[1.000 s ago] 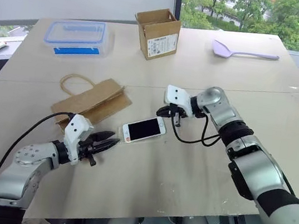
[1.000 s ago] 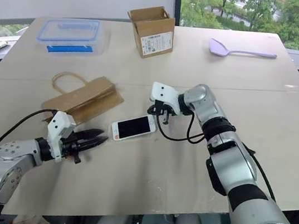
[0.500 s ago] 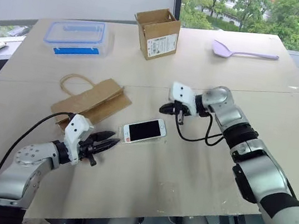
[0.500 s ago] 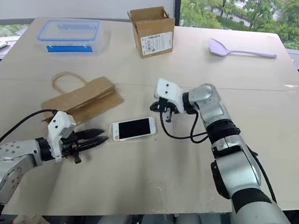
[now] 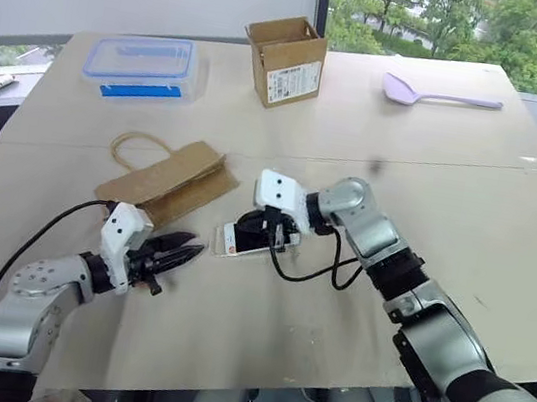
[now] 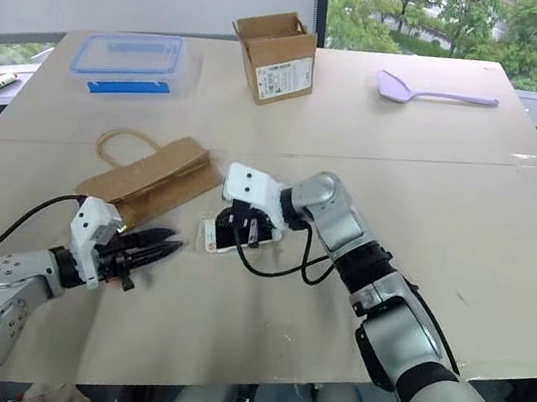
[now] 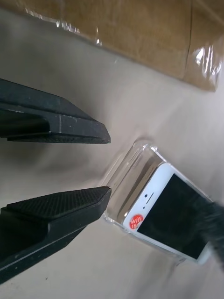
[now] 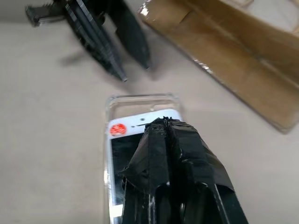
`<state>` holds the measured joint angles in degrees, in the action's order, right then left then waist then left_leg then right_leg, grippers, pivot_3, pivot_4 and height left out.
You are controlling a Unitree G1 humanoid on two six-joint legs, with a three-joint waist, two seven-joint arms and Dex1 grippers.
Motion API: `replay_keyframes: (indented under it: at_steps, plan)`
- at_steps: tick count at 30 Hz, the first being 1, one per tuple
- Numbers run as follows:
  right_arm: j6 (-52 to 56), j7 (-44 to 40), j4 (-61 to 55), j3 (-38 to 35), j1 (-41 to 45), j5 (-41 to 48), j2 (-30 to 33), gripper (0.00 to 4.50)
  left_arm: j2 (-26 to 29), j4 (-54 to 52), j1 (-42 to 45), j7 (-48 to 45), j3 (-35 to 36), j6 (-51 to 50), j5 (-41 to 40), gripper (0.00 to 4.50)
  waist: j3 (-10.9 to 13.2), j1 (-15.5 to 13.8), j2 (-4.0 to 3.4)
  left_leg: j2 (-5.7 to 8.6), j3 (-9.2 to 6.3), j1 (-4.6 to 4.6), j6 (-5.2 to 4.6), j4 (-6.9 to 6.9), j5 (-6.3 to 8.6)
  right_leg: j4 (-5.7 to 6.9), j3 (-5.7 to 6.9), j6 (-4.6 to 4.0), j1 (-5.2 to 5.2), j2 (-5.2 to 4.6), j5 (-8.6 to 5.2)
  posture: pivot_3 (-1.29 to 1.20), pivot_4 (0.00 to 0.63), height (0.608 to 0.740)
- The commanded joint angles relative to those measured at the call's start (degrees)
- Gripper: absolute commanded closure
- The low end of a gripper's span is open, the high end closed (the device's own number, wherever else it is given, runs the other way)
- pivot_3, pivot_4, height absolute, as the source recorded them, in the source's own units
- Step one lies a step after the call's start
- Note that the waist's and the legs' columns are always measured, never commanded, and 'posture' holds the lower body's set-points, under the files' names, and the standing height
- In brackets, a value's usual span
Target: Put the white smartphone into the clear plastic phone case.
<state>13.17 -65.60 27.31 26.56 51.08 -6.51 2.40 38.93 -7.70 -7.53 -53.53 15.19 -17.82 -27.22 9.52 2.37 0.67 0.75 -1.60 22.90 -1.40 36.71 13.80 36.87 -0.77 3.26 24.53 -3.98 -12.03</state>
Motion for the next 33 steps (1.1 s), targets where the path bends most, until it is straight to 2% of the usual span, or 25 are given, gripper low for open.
replay_keyframes:
  at_steps: [1,6,11,15,19,26,33]
  plan:
    - [-1.83,2.4,2.49,4.19,-1.03,-3.53,-0.49,4.5,0.67,-0.37,-0.48,-0.25,1.5,0.35,-0.49,3.04,-0.01,0.02,0.01,0.0,-0.01,0.0,0.0,0.0,0.0,0.0,0.0,0.0,0.0,0.01,0.0,0.0,0.15,0.74]
    - [-1.47,4.2,6.54,8.75,-1.86,-7.95,0.16,4.5,0.44,-1.33,-1.42,0.23,1.35,0.38,-0.09,3.04,-0.1,0.19,-0.01,-0.01,0.02,-0.18,0.0,0.0,0.0,0.04,-0.03,-0.01,-0.11,0.05,0.0,0.0,0.15,0.74]
    - [1.04,4.09,6.54,9.6,-3.5,-8.14,0.33,4.5,-0.11,-2.34,-1.51,1.66,0.43,0.24,0.58,3.04,-0.19,0.05,0.02,-0.03,-0.02,-1.07,-0.01,-0.07,0.02,-0.05,0.01,-0.23,-0.98,0.03,-0.16,0.0,0.15,0.74]
    - [4.95,5.29,1.62,3.59,-4.23,-2.5,-1.08,4.5,-0.59,-2.82,-0.26,3.5,-0.8,-0.27,1.6,3.04,-0.29,-0.05,0.07,-0.03,-0.04,-1.11,-0.02,-0.03,0.0,-0.04,0.01,-0.23,-1.02,0.05,-0.17,0.0,0.15,0.74]
    - [11.27,6.45,-11.72,-4.01,-4.35,4.37,-0.6,4.5,-0.83,-0.87,2.94,5.67,-2.68,-0.44,3.81,3.04,-0.18,-0.27,0.11,-0.03,-0.15,-0.9,-0.01,0.07,0.0,-0.04,0.1,-0.03,-0.92,0.07,-0.04,0.0,0.15,0.74]
    - [22.6,8.78,-30.82,-9.21,-6.51,8.61,6.94,4.5,-0.16,2.21,5.07,5.54,-5.62,0.04,7.29,3.04,-0.15,-0.17,0.09,0.0,-0.23,-0.32,0.0,0.13,0.01,-0.08,0.21,0.0,-0.48,0.03,-0.01,0.0,0.15,0.74]
    - [21.07,12.24,-33.1,-4.28,-11.88,2.8,17.35,4.5,-0.85,2.81,5.75,4.67,-7.5,0.48,7.91,3.04,-0.15,-0.26,0.09,0.03,-0.23,-0.27,-0.01,0.16,0.0,-0.1,0.25,-0.01,-0.48,-0.03,-0.02,0.0,0.15,0.74]
